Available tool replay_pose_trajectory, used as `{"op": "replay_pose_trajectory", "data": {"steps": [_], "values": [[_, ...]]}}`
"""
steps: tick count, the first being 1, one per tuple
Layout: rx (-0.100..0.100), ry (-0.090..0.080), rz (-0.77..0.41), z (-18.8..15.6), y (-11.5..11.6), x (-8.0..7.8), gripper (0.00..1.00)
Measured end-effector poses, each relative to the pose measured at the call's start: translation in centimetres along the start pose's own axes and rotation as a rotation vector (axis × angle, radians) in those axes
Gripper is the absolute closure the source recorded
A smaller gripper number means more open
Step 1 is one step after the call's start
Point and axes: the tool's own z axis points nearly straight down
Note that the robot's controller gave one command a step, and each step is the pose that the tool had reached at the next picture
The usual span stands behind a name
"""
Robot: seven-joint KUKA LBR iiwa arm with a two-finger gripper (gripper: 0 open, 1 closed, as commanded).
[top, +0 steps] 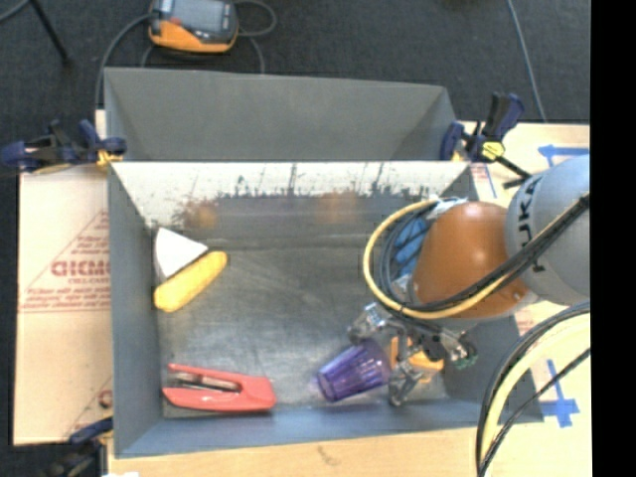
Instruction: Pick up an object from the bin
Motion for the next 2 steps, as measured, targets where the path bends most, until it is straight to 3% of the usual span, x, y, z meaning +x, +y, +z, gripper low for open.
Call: {"op": "replay_pose_trajectory", "data": {"steps": [2], "values": [[-0.006, 0.006, 0.001, -2.2, 0.2, 0.3, 1.00]]}}
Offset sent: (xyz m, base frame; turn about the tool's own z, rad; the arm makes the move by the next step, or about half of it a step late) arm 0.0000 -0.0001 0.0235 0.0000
